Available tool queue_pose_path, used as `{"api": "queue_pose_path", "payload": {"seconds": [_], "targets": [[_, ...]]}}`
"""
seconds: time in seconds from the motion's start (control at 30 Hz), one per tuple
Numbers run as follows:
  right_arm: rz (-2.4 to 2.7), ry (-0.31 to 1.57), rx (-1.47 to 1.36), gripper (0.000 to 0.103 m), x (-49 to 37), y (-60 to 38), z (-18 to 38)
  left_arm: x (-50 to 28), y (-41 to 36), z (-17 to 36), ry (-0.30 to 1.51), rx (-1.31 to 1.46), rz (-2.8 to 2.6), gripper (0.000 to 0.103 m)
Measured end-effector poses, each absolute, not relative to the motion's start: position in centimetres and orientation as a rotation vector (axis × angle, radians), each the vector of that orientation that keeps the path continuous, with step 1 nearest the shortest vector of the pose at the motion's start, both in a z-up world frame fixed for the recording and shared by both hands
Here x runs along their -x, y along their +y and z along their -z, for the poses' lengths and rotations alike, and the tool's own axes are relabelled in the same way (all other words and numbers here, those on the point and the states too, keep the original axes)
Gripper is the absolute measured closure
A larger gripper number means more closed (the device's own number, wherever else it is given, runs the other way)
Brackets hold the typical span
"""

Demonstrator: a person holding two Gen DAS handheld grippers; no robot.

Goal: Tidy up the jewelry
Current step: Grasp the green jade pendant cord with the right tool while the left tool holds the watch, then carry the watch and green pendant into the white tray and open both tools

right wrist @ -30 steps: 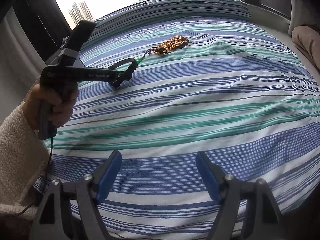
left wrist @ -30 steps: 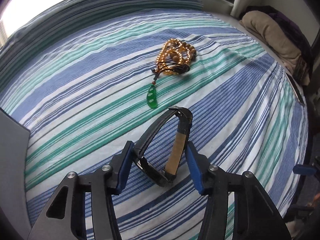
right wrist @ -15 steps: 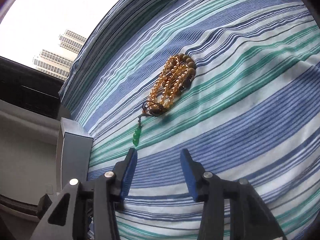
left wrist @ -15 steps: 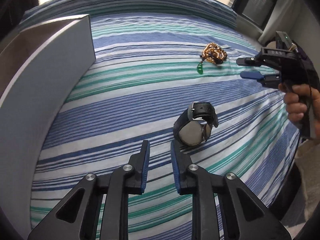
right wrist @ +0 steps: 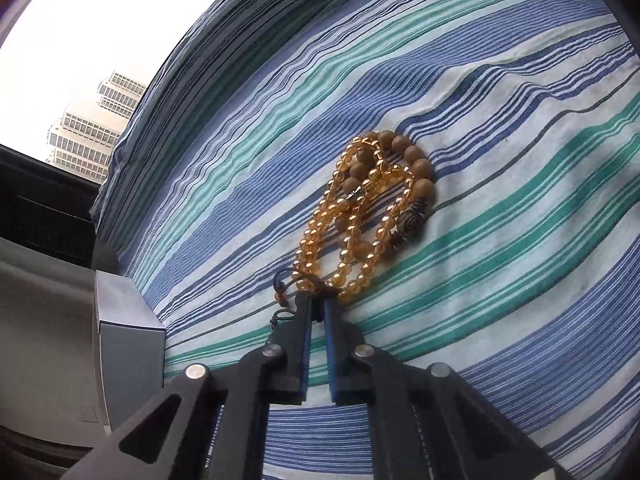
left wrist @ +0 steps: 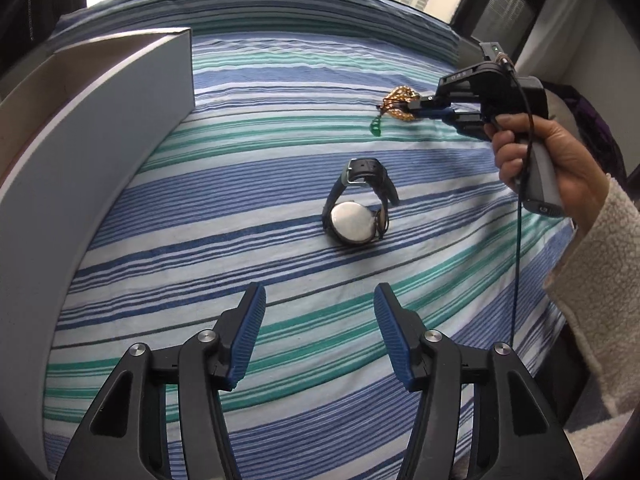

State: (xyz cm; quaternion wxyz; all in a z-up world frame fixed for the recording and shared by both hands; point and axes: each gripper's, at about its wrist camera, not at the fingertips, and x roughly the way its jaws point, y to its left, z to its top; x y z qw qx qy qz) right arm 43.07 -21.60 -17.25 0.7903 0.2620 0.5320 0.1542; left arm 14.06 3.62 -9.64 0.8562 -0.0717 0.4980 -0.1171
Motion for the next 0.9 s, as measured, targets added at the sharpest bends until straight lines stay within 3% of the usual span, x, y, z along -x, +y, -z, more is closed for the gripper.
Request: {"api": "queue_pose_path", "payload": {"seconds": [0.27, 0.47, 0.57, 0.7, 0.73, 0.77, 0.8, 0.83, 0.9], "targets": [[-0.463, 1.018, -0.422, 0.097, -36.0, -22.4, 12.0, -14.9, 0.4, 9.0, 1.039, 0.252, 0.366, 0.042], [-0.522, 0.977, -0.301, 0.097, -29.2, -23.2, 11.1, -18.1, -2.3, 9.8, 1.040, 0.263, 0.257, 0.041], [-0.548, 0.957, -0.268, 0.097, -26.6, -23.4, 10.9, -19.3, -3.0, 10.4, 1.027, 0.256, 0.189, 0.030], [-0.565, 0.931, -0.228, 0.097, -23.7, -24.5, 10.4, -20.7, -3.0, 11.4, 1.008, 0.269, 0.106, 0.029], [-0.567, 0.928, -0.216, 0.097, -23.1, -24.6, 10.3, -21.0, -2.9, 11.6, 1.001, 0.277, 0.093, 0.031], [-0.570, 0.928, -0.208, 0.097, -22.5, -24.7, 10.3, -21.3, -2.8, 11.8, 0.996, 0.282, 0.080, 0.045], [-0.572, 0.929, -0.204, 0.097, -22.1, -24.8, 10.3, -21.5, -2.6, 11.9, 0.993, 0.287, 0.083, 0.062], [-0.576, 0.931, -0.206, 0.097, -21.8, -24.9, 10.4, -21.7, -2.6, 12.2, 1.006, 0.287, 0.093, 0.092], [-0.588, 0.936, -0.209, 0.097, -21.4, -25.0, 10.2, -21.5, -2.3, 12.2, 1.022, 0.300, 0.124, 0.094]]}}
